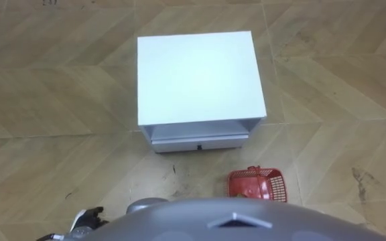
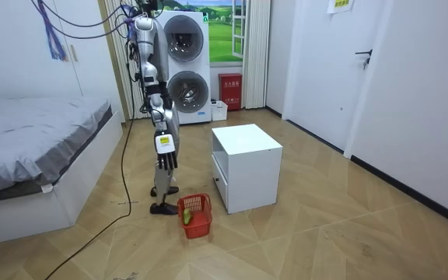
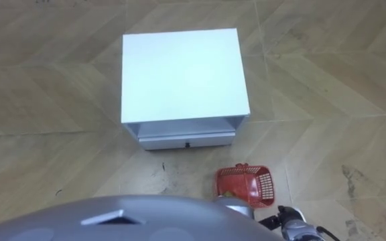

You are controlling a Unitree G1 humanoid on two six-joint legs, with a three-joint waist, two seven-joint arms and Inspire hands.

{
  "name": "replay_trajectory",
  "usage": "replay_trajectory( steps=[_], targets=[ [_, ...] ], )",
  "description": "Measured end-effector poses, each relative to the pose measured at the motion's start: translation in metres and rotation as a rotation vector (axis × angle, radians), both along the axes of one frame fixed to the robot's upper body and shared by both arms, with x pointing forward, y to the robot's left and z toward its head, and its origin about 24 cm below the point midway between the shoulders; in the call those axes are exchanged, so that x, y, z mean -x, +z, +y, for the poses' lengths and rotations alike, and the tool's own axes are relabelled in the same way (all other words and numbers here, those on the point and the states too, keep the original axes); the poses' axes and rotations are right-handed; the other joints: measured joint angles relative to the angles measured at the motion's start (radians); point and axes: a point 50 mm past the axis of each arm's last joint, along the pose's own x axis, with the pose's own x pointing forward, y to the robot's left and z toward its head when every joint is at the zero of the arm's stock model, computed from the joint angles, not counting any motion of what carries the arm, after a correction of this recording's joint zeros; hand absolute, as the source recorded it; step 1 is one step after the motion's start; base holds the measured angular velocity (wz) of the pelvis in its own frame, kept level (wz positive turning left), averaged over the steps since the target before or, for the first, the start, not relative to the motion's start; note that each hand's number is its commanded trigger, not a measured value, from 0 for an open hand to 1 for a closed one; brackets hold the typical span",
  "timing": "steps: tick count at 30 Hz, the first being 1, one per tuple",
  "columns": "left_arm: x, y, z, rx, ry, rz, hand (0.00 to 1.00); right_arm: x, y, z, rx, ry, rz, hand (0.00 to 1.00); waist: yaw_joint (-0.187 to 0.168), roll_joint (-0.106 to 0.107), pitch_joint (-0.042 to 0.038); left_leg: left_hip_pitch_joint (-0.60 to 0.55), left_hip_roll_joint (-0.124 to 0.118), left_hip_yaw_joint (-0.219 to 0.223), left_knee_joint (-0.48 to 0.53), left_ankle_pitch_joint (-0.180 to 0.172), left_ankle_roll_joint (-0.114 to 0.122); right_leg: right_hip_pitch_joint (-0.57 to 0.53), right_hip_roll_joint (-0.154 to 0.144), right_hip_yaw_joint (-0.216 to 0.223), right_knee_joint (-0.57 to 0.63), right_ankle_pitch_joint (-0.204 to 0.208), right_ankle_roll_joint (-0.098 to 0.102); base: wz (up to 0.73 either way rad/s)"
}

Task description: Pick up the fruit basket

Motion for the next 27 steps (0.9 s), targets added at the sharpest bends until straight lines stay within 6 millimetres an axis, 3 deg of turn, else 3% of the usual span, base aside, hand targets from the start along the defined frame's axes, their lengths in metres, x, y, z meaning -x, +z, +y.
replay_trajectory(
  steps=[7, 12, 15, 16, 18, 19, 20, 21, 22, 23, 25, 26, 27],
  targets=[
    [0.004, 0.000, 0.001, -0.008, -0.012, 0.014, 0.00, -0.003, 0.001, -0.001, 0.011, -0.006, -0.017, 0.00, -0.003, 0.007, -0.0026, -0.007, -0.001, 0.000, 0.010, -0.001, 0.001, -0.006, -0.006, -0.004, 0.008, 0.000, 0.000, 0.00],
    [0.002, 0.000, 0.000, -0.005, -0.013, 0.008, 0.00, -0.005, 0.002, -0.005, 0.028, -0.035, -0.036, 0.00, -0.028, 0.007, -0.0005, -0.042, -0.021, 0.007, 0.053, -0.013, 0.019, -0.076, -0.045, -0.010, 0.136, -0.054, 0.010, 0.05],
    [-0.003, 0.000, 0.001, -0.006, -0.013, 0.003, 0.00, -0.009, 0.003, -0.008, 0.051, -0.034, -0.052, 0.00, -0.030, 0.015, -0.0002, -0.077, -0.036, 0.018, 0.087, -0.013, 0.029, -0.140, -0.068, 0.002, 0.224, -0.058, 0.014, -0.08],
    [-0.007, 0.000, 0.003, -0.009, -0.003, -0.013, 0.00, -0.011, 0.004, -0.009, 0.054, -0.032, -0.057, 0.00, -0.025, 0.014, -0.0006, -0.091, -0.049, 0.031, 0.092, -0.008, 0.039, -0.168, -0.079, 0.007, 0.250, -0.058, 0.014, -0.20],
    [-0.009, 0.001, 0.006, -0.012, 0.027, -0.041, 0.00, -0.021, 0.005, -0.010, 0.061, -0.008, -0.080, 0.00, -0.023, 0.016, -0.0022, -0.119, -0.051, 0.058, 0.093, 0.001, 0.055, -0.203, -0.081, 0.023, 0.263, -0.051, 0.026, -0.19],
    [-0.012, 0.002, 0.010, -0.018, 0.040, -0.059, 0.00, -0.030, 0.006, -0.010, 0.064, -0.004, -0.105, 0.00, -0.029, 0.024, -0.0037, -0.154, -0.046, 0.090, 0.115, -0.002, 0.068, -0.241, -0.098, 0.030, 0.343, -0.065, 0.033, 0.31],
    [-0.017, 0.003, 0.014, -0.029, 0.037, -0.077, 0.00, -0.029, 0.006, -0.010, 0.064, -0.023, -0.113, 0.00, -0.044, 0.001, 0.0045, -0.188, -0.053, 0.121, 0.159, -0.011, 0.081, -0.269, -0.135, 0.028, 0.523, -0.093, 0.038, 0.59],
    [-0.020, 0.004, 0.016, -0.034, 0.033, -0.090, 0.00, -0.027, 0.006, -0.010, 0.065, -0.038, -0.113, 0.00, -0.045, -0.002, 0.0024, -0.206, -0.057, 0.145, 0.178, -0.017, 0.089, -0.273, -0.152, 0.030, 0.622, -0.100, 0.040, 0.81],
    [-0.028, 0.006, 0.020, -0.042, 0.025, -0.116, 0.00, -0.029, 0.007, -0.012, 0.066, -0.076, -0.125, 0.00, -0.017, -0.029, 0.0026, -0.242, -0.067, 0.178, 0.202, -0.026, 0.097, -0.280, -0.175, 0.047, 0.782, -0.100, 0.040, 0.44],
    [-0.032, 0.007, 0.022, -0.048, 0.020, -0.129, 0.00, -0.035, 0.007, -0.013, 0.069, -0.089, -0.142, 0.00, 0.003, -0.033, -0.0008, -0.269, -0.068, 0.197, 0.218, -0.028, 0.100, -0.281, -0.178, 0.064, 0.836, -0.097, 0.043, 0.19],
    [-0.044, 0.010, 0.028, -0.075, 0.015, -0.156, 0.00, -0.078, 0.015, -0.013, 0.073, -0.084, -0.271, 0.00, 0.042, -0.068, -0.0078, -0.424, -0.047, 0.232, 0.322, -0.035, 0.112, -0.258, -0.182, 0.065, 0.887, -0.068, 0.057, -0.07],
    [-0.046, 0.011, 0.029, -0.080, 0.016, -0.161, 0.00, -0.090, 0.017, -0.012, 0.070, -0.082, -0.304, 0.00, 0.052, -0.069, -0.0062, -0.470, -0.036, 0.233, 0.356, -0.037, 0.115, -0.240, -0.184, 0.050, 0.869, -0.065, 0.058, -0.05],
    [-0.052, 0.011, 0.030, -0.089, 0.024, -0.171, 0.00, -0.115, 0.024, -0.010, 0.058, -0.075, -0.382, 0.00, 0.058, -0.072, -0.0028, -0.560, -0.015, 0.233, 0.426, -0.040, 0.117, -0.206, -0.186, 0.028, 0.810, -0.061, 0.065, 0.00]
  ],
)
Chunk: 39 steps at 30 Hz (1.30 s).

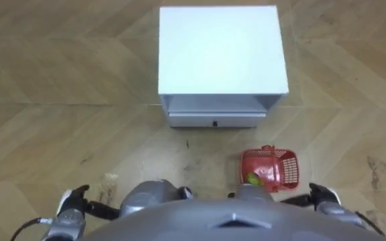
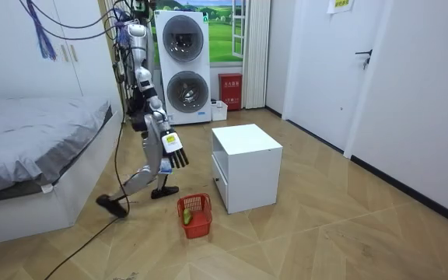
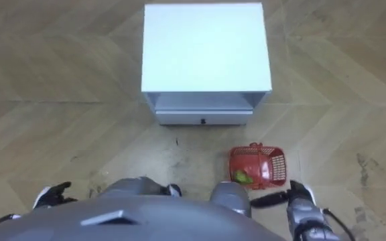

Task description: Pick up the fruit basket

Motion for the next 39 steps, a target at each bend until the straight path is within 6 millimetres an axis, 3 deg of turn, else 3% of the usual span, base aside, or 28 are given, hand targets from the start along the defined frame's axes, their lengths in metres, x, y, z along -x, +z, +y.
replay_trajectory(
  steps=[2, 3, 4, 5, 6, 7, 8, 9, 11, 13, 19, 23, 25, 30, 35, 36, 39],
  targets=[
    [-0.016, 0.003, 0.004, -0.022, 0.023, -0.046, 0.00, -0.042, 0.014, 0.008, -0.012, 0.039, -0.132, 0.00, 0.021, -0.014, 0.0041, -0.187, 0.029, -0.003, 0.163, -0.022, -0.001, 0.055, -0.004, -0.001, -0.100, -0.013, 0.023, 0.02],
    [-0.021, 0.004, 0.005, -0.025, 0.025, -0.062, 0.00, -0.049, 0.017, 0.009, -0.013, 0.047, -0.159, 0.00, 0.026, -0.018, 0.0055, -0.235, 0.036, -0.004, 0.220, -0.032, 0.001, 0.062, -0.008, 0.002, -0.111, -0.035, 0.036, 0.15],
    [-0.027, 0.006, 0.006, -0.027, 0.040, -0.090, 0.00, -0.062, 0.023, 0.010, -0.015, 0.053, -0.205, 0.00, 0.030, -0.014, 0.0087, -0.324, 0.051, -0.018, 0.336, -0.055, 0.003, 0.057, -0.009, -0.007, -0.092, -0.205, 0.050, 0.12],
    [-0.028, 0.006, 0.005, -0.025, 0.050, -0.098, 0.00, -0.065, 0.025, 0.011, -0.014, 0.057, -0.221, 0.00, 0.033, -0.011, 0.0100, -0.364, 0.053, -0.035, 0.390, -0.065, 0.000, 0.047, -0.014, -0.017, -0.060, -0.268, 0.041, 0.00],
    [-0.029, 0.006, 0.005, -0.022, 0.060, -0.105, 0.00, -0.072, 0.029, 0.012, -0.012, 0.068, -0.248, 0.00, 0.045, -0.008, 0.0113, -0.429, 0.049, -0.078, 0.490, -0.087, -0.015, 0.002, -0.023, -0.013, 0.050, -0.358, 0.030, -0.26],
    [-0.023, 0.005, 0.006, -0.025, 0.078, -0.085, 0.00, -0.074, 0.031, 0.013, -0.017, 0.058, -0.266, 0.00, 0.050, -0.008, 0.0146, -0.480, 0.040, -0.110, 0.573, -0.113, -0.036, -0.053, -0.036, 0.003, 0.185, -0.403, 0.023, -0.26],
    [-0.021, 0.004, 0.006, -0.027, 0.083, -0.074, 0.00, -0.074, 0.032, 0.012, -0.017, 0.048, -0.274, 0.00, 0.047, -0.009, 0.0163, -0.503, 0.034, -0.123, 0.610, -0.126, -0.039, -0.078, -0.038, 0.010, 0.253, -0.412, 0.021, -0.09],
    [-0.019, 0.004, 0.008, -0.039, 0.080, -0.064, 0.00, -0.075, 0.034, 0.010, -0.009, 0.024, -0.297, 0.00, 0.044, -0.015, 0.0177, -0.546, 0.030, -0.127, 0.676, -0.144, -0.040, -0.135, -0.056, 0.021, 0.392, -0.413, 0.019, 0.12],
    [-0.020, 0.006, 0.012, -0.054, 0.091, -0.076, 0.00, -0.086, 0.046, 0.008, 0.011, -0.013, -0.381, 0.00, 0.027, -0.028, 0.0257, -0.631, 0.031, -0.127, 0.801, -0.176, -0.026, -0.219, -0.086, 0.031, 0.605, -0.413, 0.019, 0.18],
    [-0.023, 0.006, 0.011, -0.070, 0.075, -0.089, 0.00, -0.093, 0.054, 0.001, 0.038, -0.029, -0.438, 0.00, 0.015, -0.025, 0.0279, -0.680, 0.028, -0.125, 0.894, -0.210, -0.010, -0.247, -0.103, 0.037, 0.727, -0.413, 0.019, 0.21],
    [-0.033, 0.009, 0.009, -0.106, 0.070, -0.145, 0.00, -0.112, 0.074, -0.003, 0.076, -0.075, -0.560, 0.00, -0.030, -0.027, 0.0306, -0.759, -0.030, -0.088, 1.119, -0.297, 0.025, -0.245, -0.121, 0.103, 1.006, -0.409, 0.014, 0.32],
    [-0.035, 0.011, 0.012, -0.132, 0.062, -0.166, 0.00, -0.123, 0.089, -0.001, 0.093, -0.073, -0.640, 0.00, -0.049, -0.046, 0.0386, -0.788, -0.058, -0.079, 1.176, -0.310, 0.028, -0.236, -0.120, 0.117, 1.078, -0.407, 0.011, 0.24],
    [-0.028, 0.010, 0.013, -0.139, 0.058, -0.152, 0.00, -0.127, 0.097, -0.001, 0.105, -0.082, -0.690, 0.00, -0.070, -0.066, 0.0376, -0.804, -0.072, -0.078, 1.201, -0.314, 0.025, -0.228, -0.118, 0.115, 1.106, -0.406, 0.010, 0.24],
    [-0.001, 0.005, 0.013, -0.140, 0.043, -0.076, 0.00, -0.127, 0.103, -0.006, 0.139, -0.112, -0.725, 0.00, -0.087, -0.085, 0.0309, -0.829, -0.068, -0.078, 1.244, -0.330, 0.016, -0.234, -0.112, 0.123, 1.153, -0.408, 0.008, 0.03],
    [0.011, 0.002, 0.011, -0.133, 0.012, -0.032, 0.00, -0.118, 0.096, -0.012, 0.146, -0.129, -0.689, 0.00, -0.088, -0.089, 0.0333, -0.852, -0.065, -0.064, 1.265, -0.331, -0.001, -0.253, -0.112, 0.144, 1.203, -0.413, -0.002, 0.02],
    [0.011, 0.002, 0.012, -0.134, 0.007, -0.030, 0.00, -0.117, 0.095, -0.013, 0.148, -0.130, -0.686, 0.00, -0.088, -0.089, 0.0337, -0.861, -0.065, -0.062, 1.270, -0.328, -0.007, -0.257, -0.114, 0.144, 1.218, -0.420, -0.012, 0.04],
    [0.014, 0.001, 0.009, -0.128, -0.009, -0.019, 0.00, -0.117, 0.094, -0.016, 0.157, -0.122, -0.672, 0.00, -0.081, -0.080, 0.0364, -0.873, -0.051, -0.068, 1.270, -0.320, -0.028, -0.276, -0.103, 0.147, 1.237, -0.427, -0.017, -0.05]
  ],
)
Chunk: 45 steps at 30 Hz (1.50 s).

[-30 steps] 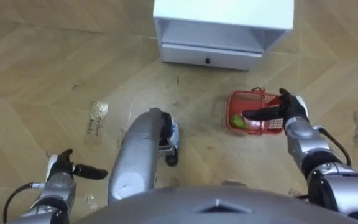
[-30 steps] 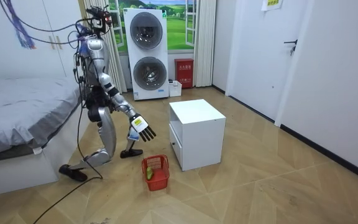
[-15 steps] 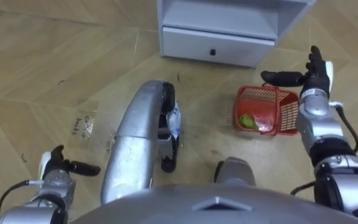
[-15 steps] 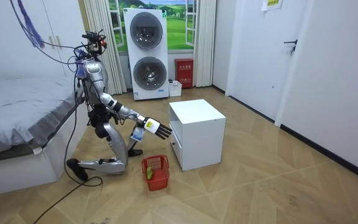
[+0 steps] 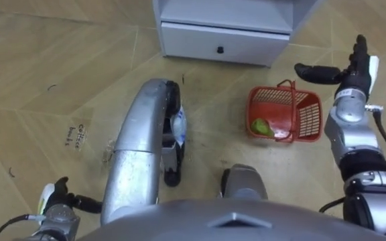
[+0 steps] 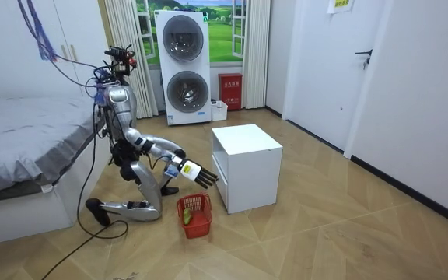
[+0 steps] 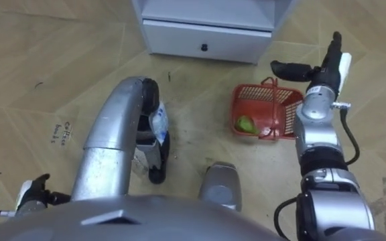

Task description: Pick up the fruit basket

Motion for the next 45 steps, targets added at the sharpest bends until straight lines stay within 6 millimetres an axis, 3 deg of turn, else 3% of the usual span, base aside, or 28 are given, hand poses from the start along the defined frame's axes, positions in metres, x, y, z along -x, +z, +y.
replay_trajectory(
  steps=[2, 5, 10, 18, 28, 31, 42, 43, 44, 45],
  targets=[
    [0.005, -0.001, 0.000, 0.010, 0.001, 0.014, 0.00, 0.003, -0.005, 0.000, 0.014, 0.011, 0.035, 0.00, 0.004, 0.004, 0.0006, -0.005, 0.009, -0.001, -0.007, 0.006, -0.012, -0.017, 0.006, 0.008, 0.009, -0.001, -0.001, -0.09],
    [0.007, -0.002, -0.003, 0.040, -0.020, 0.036, 0.00, 0.010, -0.012, -0.003, 0.037, 0.018, 0.088, 0.00, 0.012, 0.028, -0.0003, -0.021, 0.019, -0.005, -0.007, 0.011, -0.021, -0.040, 0.018, 0.015, 0.018, -0.003, -0.003, -0.08],
    [0.005, -0.003, -0.006, 0.068, -0.043, 0.049, 0.00, 0.022, -0.029, -0.001, 0.033, 0.061, 0.199, 0.00, 0.033, 0.044, 0.0003, -0.033, 0.028, -0.005, -0.009, 0.013, -0.025, -0.062, 0.023, 0.024, 0.023, -0.005, -0.005, -0.03],
    [-0.001, -0.005, -0.012, 0.108, -0.114, 0.075, 0.00, 0.034, -0.046, 0.004, -0.028, 0.123, 0.324, 0.00, 0.088, 0.058, 0.0052, -0.058, 0.028, -0.009, -0.010, 0.017, -0.032, -0.086, 0.026, 0.017, 0.028, -0.005, -0.004, 0.00],
    [0.000, -0.007, -0.015, 0.143, -0.142, 0.105, 0.00, 0.054, -0.059, -0.011, -0.087, 0.068, 0.448, 0.00, 0.128, 0.066, 0.0067, -0.076, 0.026, -0.012, -0.011, 0.021, -0.036, -0.100, 0.028, 0.002, 0.029, -0.006, -0.004, 0.01],
    [-0.003, -0.007, -0.016, 0.153, -0.146, 0.099, 0.00, 0.061, -0.062, -0.014, -0.118, 0.028, 0.465, 0.00, 0.130, 0.077, 0.0084, -0.083, 0.016, -0.019, -0.011, 0.027, -0.042, -0.100, 0.029, -0.007, 0.029, -0.006, -0.004, 0.07],
    [0.010, -0.008, -0.016, 0.158, -0.129, 0.130, 0.00, 0.064, -0.064, -0.015, -0.230, -0.038, 0.438, 0.01, 0.139, 0.087, 0.0075, -0.089, 0.016, -0.028, -0.014, 0.031, -0.051, -0.105, 0.037, -0.010, 0.029, -0.006, -0.003, 0.01],
    [0.011, -0.008, -0.016, 0.160, -0.123, 0.130, 0.00, 0.064, -0.064, -0.016, -0.247, -0.046, 0.430, 0.11, 0.141, 0.087, 0.0073, -0.090, 0.016, -0.028, -0.014, 0.031, -0.051, -0.107, 0.037, -0.010, 0.029, -0.006, -0.003, 0.00],
    [0.011, -0.008, -0.016, 0.161, -0.118, 0.130, 0.00, 0.064, -0.064, -0.016, -0.256, -0.052, 0.426, 0.98, 0.141, 0.087, 0.0073, -0.090, 0.017, -0.028, -0.014, 0.031, -0.051, -0.107, 0.037, -0.011, 0.029, -0.006, -0.003, 0.00],
    [0.011, -0.008, -0.016, 0.162, -0.118, 0.131, 0.00, 0.064, -0.064, -0.016, -0.271, -0.057, 0.420, 1.00, 0.143, 0.087, 0.0073, -0.090, 0.017, -0.028, -0.015, 0.031, -0.051, -0.108, 0.037, -0.011, 0.029, -0.006, -0.003, 0.00]
  ],
)
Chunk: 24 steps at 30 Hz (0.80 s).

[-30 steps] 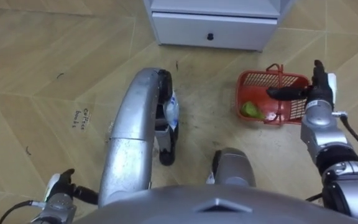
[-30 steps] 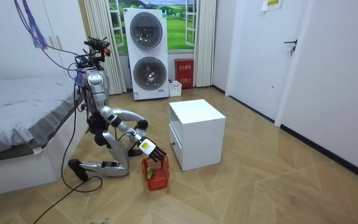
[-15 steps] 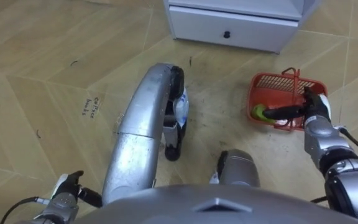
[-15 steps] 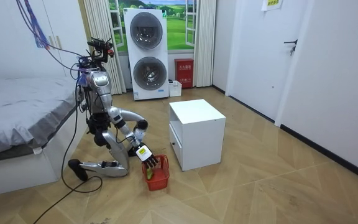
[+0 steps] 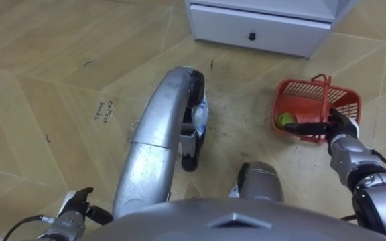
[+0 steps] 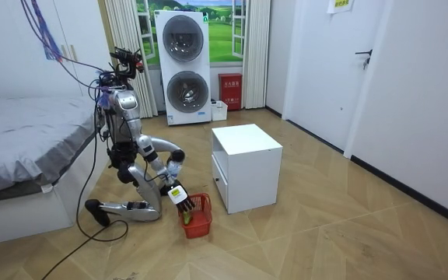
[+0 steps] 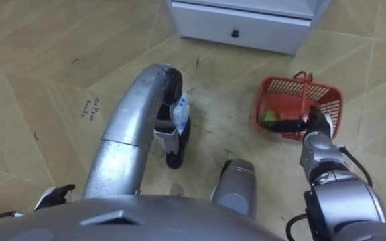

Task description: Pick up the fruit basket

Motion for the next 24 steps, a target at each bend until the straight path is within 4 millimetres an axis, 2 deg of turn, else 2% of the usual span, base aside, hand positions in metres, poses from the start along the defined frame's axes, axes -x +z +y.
replay_trajectory(
  steps=[9, 24],
  targets=[
    [0.0021, -0.0006, -0.0010, 0.025, 0.001, 0.014, 0.00, -0.0001, 0.0003, -0.0010, -0.040, -0.001, -0.011, 1.00, 0.019, 0.000, 0.0002, 0.000, 0.002, 0.000, -0.002, 0.002, -0.004, -0.003, 0.000, 0.001, 0.003, 0.000, 0.000, 0.00],
    [0.0067, -0.0013, -0.0022, 0.042, 0.030, 0.021, 0.00, -0.0002, -0.0006, 0.0014, -0.053, 0.017, -0.008, 1.00, 0.022, -0.006, 0.0025, 0.000, 0.002, 0.000, -0.006, 0.006, -0.010, -0.007, 0.001, 0.001, 0.005, 0.000, 0.000, 0.00]
  ],
)
